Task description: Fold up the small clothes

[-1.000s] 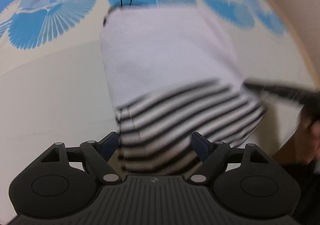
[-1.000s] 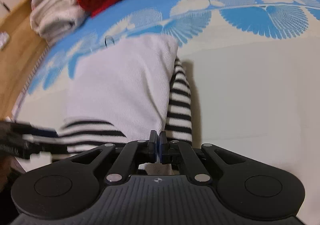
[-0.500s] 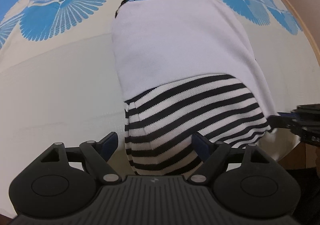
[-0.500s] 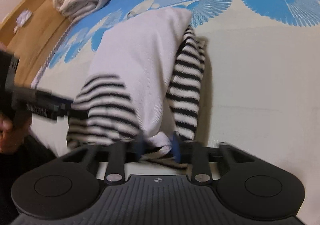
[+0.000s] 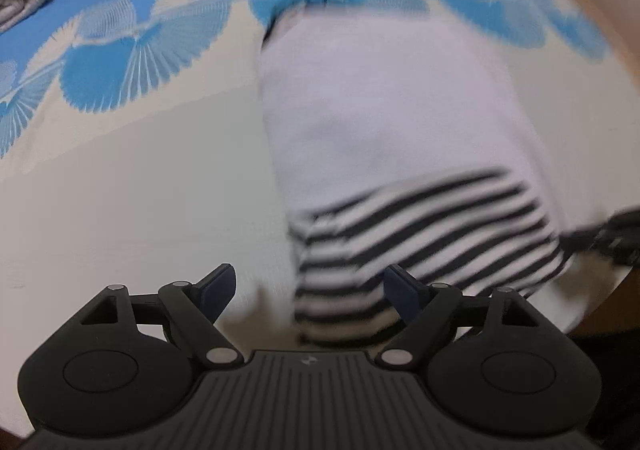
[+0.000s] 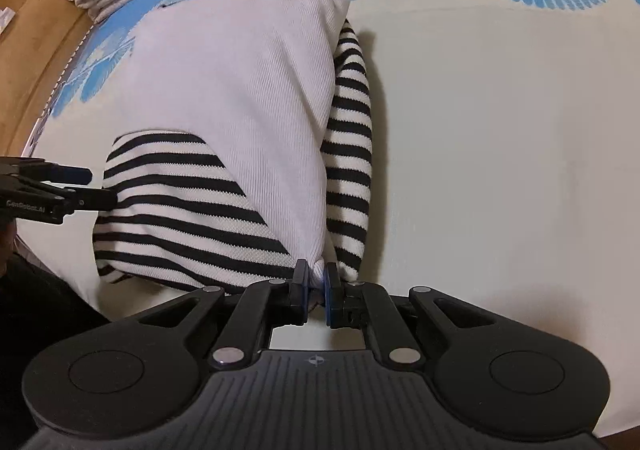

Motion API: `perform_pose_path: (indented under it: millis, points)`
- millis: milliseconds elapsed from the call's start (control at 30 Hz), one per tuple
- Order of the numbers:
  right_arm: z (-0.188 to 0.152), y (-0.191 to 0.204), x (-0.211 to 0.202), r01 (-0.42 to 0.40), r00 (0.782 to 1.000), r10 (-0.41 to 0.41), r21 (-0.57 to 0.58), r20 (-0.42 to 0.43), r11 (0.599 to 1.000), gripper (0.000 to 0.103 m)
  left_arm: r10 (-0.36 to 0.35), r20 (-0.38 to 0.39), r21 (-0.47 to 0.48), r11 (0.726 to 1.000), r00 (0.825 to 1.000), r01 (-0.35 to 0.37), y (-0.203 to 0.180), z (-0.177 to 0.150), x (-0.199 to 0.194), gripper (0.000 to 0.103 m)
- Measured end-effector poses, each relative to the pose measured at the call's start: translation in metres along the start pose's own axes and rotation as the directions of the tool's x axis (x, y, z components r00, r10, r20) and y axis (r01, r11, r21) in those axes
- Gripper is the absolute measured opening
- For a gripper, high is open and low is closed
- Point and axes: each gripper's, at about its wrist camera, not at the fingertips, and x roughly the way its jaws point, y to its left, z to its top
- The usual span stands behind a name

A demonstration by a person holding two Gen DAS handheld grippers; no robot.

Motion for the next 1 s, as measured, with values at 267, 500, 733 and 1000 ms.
perform_pose_path:
  millis: [267, 500, 733, 1000]
  points:
    - [0.012, 0.005, 0.006, 0.056, 0.998, -0.056, 0.014, -0.013, 0.998, 0.011, 0.045, -0.071, -0.059, 0.997, 0.996, -0.049, 0.012, 0.018, 0.03, 0.086]
    - [0.04, -0.012, -0.058, -0.006, 0.894, -0.094, 0.222, 0.438, 0.975, 0.049, 0.056, -0.053, -0.046, 0.997, 0.997, -0.059, 0.003, 0.023, 0.03, 0.086]
    - [0.095, -0.002, 0.018, -0.055, 0.954, -0.028, 0.27, 0.297, 0.961, 0.063, 0.042, -0.052, -0.088, 0.995, 0.998, -0.046, 0.007, 0.026, 0.035, 0.086]
    - [0.111, 0.01, 0.039, -0.054, 0.945, -0.045, 0.29, 0.323, 0.956, 0.006, 0.006, -0.009, -0.155, 0.988, 1.0, -0.008, 0.023, 0.03, 0.025, 0.086]
